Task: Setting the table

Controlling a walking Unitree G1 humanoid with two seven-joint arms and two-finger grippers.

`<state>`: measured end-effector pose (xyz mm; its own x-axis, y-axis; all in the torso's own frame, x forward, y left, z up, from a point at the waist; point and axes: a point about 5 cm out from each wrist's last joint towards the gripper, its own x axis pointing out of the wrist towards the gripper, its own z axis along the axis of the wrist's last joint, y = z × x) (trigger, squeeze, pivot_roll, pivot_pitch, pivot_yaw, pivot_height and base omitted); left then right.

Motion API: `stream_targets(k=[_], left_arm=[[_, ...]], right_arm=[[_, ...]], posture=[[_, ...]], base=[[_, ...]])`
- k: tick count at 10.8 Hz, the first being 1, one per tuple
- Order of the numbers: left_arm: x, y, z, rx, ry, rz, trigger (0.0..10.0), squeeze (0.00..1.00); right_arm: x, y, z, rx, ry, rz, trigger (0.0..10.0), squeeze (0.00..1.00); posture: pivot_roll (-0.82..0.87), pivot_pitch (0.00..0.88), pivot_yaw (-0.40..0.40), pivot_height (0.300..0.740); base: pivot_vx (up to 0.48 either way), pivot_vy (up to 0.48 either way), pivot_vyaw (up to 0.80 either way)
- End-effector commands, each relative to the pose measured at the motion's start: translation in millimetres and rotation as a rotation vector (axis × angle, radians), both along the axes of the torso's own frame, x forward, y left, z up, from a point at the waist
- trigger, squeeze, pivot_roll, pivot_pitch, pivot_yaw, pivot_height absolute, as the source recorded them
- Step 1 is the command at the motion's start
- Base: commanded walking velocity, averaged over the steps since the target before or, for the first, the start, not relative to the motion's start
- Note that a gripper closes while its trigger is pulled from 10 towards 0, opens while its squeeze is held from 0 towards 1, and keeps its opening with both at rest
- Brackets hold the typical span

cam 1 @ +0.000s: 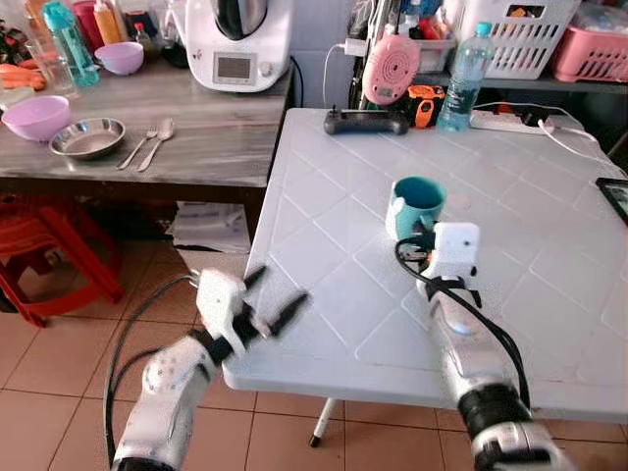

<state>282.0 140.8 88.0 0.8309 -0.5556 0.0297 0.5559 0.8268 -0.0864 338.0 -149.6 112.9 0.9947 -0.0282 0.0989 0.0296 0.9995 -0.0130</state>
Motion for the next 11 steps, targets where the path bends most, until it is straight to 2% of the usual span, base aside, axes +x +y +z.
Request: stream_targets(k=[1, 2, 3, 4, 6, 9, 10, 11], left_arm=[[6.5, 6.2, 1, 0.035, -0.003, 0.086, 10.0, 0.00], [15.4, 12.6, 3, 0.056, -0.006, 0.193, 10.0, 0.00], [18.6, 15.0, 5, 0.061, -0.013, 0.226, 10.0, 0.00], [22.3, 15.0, 6, 0.039, -0.008, 0.252, 10.0, 0.00], [24.8, 12.3, 7, -0.006, -0.009, 0.284, 10.0, 0.00], [24.3, 9.6, 7, -0.016, -0.008, 0.272, 10.0, 0.00], [24.6, 10.1, 7, -0.016, -0.008, 0.272, 10.0, 0.00], [25.2, 10.1, 7, -0.015, -0.008, 0.271, 10.0, 0.00]], right_arm=[[-0.3, 5.3, 13, 0.015, -0.056, 0.028, 0.2, 0.00], [-8.6, 15.0, 23, 0.046, -0.108, 0.061, 5.5, 0.00], [-15.0, 21.1, 28, 0.030, -0.135, 0.085, 10.0, 0.00], [-23.9, 25.9, 27, 0.037, -0.127, 0.096, 10.0, 0.00], [-33.0, 24.8, 20, 0.034, -0.089, 0.099, 10.0, 0.00], [-33.0, 14.2, 21, 0.008, -0.071, 0.076, 10.0, 0.00], [-33.6, 14.7, 21, 0.008, -0.070, 0.075, 10.0, 0.00], [-35.4, 17.5, 20, 0.008, -0.066, 0.082, 10.0, 0.00]], posture=[[0.03, 0.025, 0.000, 0.740], [0.02, 0.023, 0.000, 0.740], [0.01, 0.020, -0.001, 0.740], [0.01, 0.020, -0.003, 0.740], [0.01, 0.022, -0.008, 0.740], [0.01, 0.025, -0.004, 0.740], [0.02, 0.026, -0.001, 0.740], [0.01, 0.022, 0.000, 0.740]], base=[[0.000, 0.000, 0.00], [0.000, 0.000, 0.00], [0.000, 0.000, 0.00], [0.000, 0.000, 0.00], [0.000, 0.000, -0.63], [0.000, 0.197, -0.80], [0.000, 0.330, -0.80], [0.000, 0.334, 0.00]])
